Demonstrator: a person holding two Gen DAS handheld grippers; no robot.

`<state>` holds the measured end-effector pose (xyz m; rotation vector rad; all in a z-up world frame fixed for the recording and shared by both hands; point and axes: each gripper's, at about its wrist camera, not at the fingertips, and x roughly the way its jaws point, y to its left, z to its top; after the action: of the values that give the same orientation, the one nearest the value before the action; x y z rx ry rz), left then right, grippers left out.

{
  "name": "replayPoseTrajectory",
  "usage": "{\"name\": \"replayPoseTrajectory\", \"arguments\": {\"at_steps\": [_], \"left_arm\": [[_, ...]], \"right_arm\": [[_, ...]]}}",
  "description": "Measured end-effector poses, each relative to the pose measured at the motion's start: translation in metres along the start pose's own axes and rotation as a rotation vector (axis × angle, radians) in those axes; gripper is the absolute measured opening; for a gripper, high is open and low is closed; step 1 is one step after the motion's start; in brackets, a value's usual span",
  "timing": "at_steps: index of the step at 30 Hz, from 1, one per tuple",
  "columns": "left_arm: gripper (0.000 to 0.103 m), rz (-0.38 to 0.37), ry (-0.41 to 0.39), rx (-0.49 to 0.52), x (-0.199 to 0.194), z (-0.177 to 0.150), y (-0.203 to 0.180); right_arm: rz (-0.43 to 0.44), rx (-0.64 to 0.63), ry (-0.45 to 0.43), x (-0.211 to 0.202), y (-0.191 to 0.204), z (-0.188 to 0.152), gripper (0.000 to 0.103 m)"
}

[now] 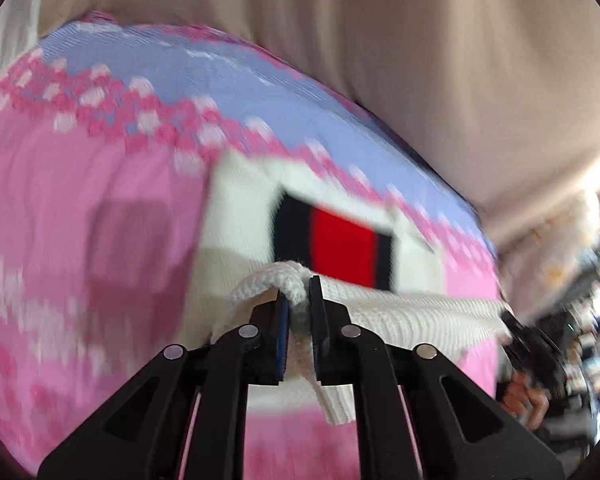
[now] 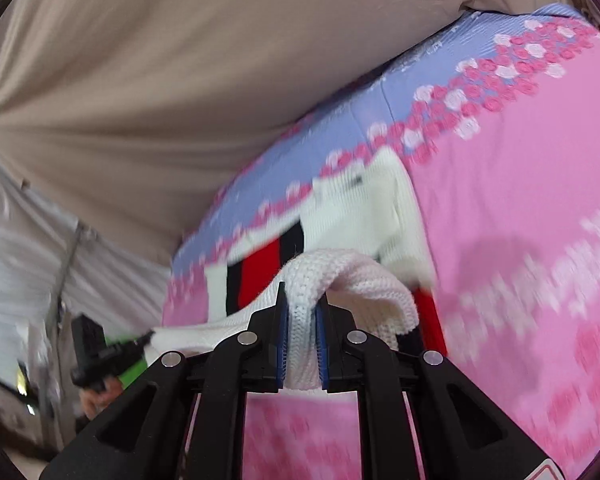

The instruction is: Fold small clothes

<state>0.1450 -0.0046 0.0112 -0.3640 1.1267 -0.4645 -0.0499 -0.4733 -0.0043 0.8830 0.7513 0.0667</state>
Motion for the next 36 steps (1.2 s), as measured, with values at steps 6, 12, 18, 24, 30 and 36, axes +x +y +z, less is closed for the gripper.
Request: {"name": "replayPoseTrajectory", "arguments": {"at_steps": [6, 12, 18, 24, 30, 36], "left_arm": [[0.044, 0.242, -0.112, -0.086, 0.027, 0.033, 0.027], [0.077, 0.284, -0.145, 0.126, 0.023, 0.015, 0.003], [0.035, 0.312, 0.027, 0.206, 0.108, 0.019, -0.012], [0.006, 0.181, -0.068, -0.003, 0.083, 0.059, 0.011], [0.014, 0.246, 0.055, -0.048, 0.133, 0.066, 0.044], [0.083, 0.197, -0.036, -0.074, 0.073, 0.040, 0.040]], "right_arm": [[-0.195, 0.067, -0.132, 0.055, 0.003, 0.069, 0.032], [-0.308, -0.195, -0.078, 0.054, 0.025, 0.049, 0.063], [-0.405, -0.181, 0.071, 0.112, -0.009, 0.032, 0.062], [-0.355, -0.179, 0.078, 0.114, -0.004, 0.039, 0.011], [-0.388, -0.035, 0.159, 0.120, -0.060, 0.045, 0.007], [-0.382, -0.079, 0.044, 0.073, -0.026, 0.034, 0.037]]}}
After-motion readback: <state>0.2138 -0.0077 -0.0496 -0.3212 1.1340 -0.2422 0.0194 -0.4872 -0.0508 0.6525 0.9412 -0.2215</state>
